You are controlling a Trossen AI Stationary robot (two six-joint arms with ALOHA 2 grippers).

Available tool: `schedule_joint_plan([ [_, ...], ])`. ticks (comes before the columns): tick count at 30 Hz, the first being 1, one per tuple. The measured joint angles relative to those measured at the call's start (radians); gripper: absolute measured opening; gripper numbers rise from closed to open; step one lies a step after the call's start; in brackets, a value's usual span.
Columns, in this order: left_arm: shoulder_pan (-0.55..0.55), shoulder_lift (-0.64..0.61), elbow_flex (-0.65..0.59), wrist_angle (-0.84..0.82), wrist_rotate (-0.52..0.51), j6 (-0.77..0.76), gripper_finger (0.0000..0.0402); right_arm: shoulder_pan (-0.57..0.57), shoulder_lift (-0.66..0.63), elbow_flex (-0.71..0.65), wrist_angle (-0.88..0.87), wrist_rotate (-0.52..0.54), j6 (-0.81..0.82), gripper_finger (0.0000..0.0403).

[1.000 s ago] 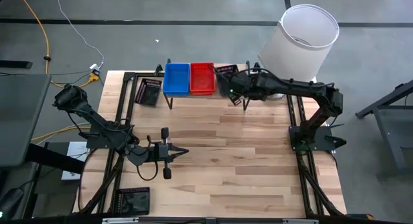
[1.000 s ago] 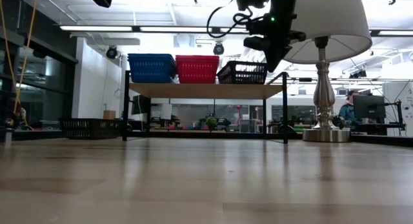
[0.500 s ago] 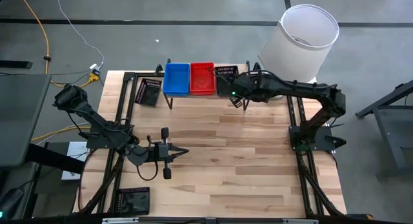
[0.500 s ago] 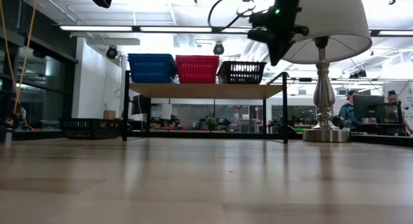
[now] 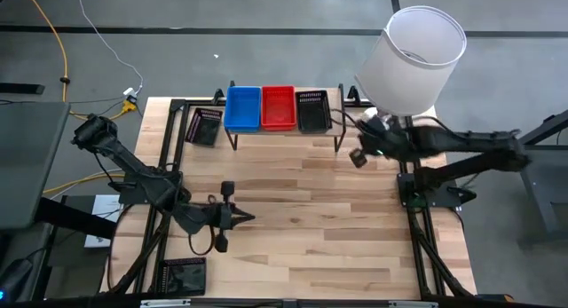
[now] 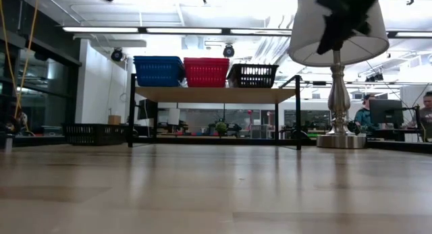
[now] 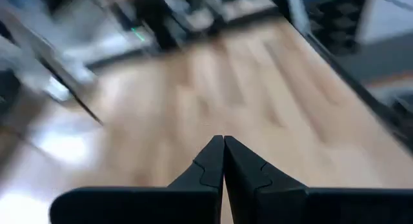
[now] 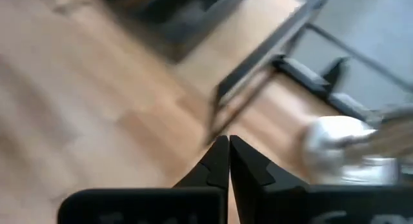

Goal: Stack baskets on shelf by color
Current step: Stack the bottom black bin on top of the black bin on the shelf

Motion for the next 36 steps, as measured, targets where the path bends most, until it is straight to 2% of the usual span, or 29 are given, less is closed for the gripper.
schedule_joint_plan([
  [3,0.035,-0.015,0.063,-0.23,0.223,-0.169,0.0,0.065,-0.127,-0.137,0.143,-0.044,0.012,0.0],
  [5,0.042,-0.017,0.095,-0.326,0.349,-0.295,0.0,0.1,-0.188,-0.204,0.227,-0.047,0.012,0.0],
  [8,0.013,-0.016,0.109,-0.39,0.431,-0.442,0.001,0.135,-0.244,-0.276,0.322,-0.04,-0.007,0.0],
  [12,-0.079,-0.001,0.109,-0.431,0.435,-0.55,0.0044,0.146,-0.262,-0.317,0.397,-0.039,-0.031,0.0],
  [16,-0.183,0.038,0.109,-0.435,0.389,-0.57,0.0091,0.145,-0.252,-0.318,0.403,-0.039,-0.045,0.0],
  [19,-0.23,0.091,0.112,-0.441,0.392,-0.569,0.0125,0.145,-0.253,-0.318,0.406,-0.039,-0.049,0.0],
  [23,-0.265,0.174,0.194,-0.603,0.407,-0.592,0.0156,0.145,-0.253,-0.318,0.405,-0.039,-0.049,0.0],
  [27,-0.306,0.258,0.3,-0.767,0.419,-0.611,0.0169,0.145,-0.253,-0.318,0.405,-0.038,-0.049,0.0],
  [29,-0.328,0.293,0.341,-0.836,0.44,-0.693,0.017,0.145,-0.253,-0.318,0.405,-0.038,-0.049,0.0],
  [31,-0.345,0.32,0.357,-0.877,0.479,-0.853,0.017,0.145,-0.253,-0.318,0.405,-0.034,-0.05,0.0],
  [34,-0.367,0.331,0.35,-0.876,0.546,-1.081,0.017,0.145,-0.253,-0.318,0.405,-0.019,-0.07,0.0],
  [36,-0.394,0.339,0.339,-0.876,0.55,-1.159,0.017,0.145,-0.253,-0.318,0.405,-0.013,-0.076,0.0],
])
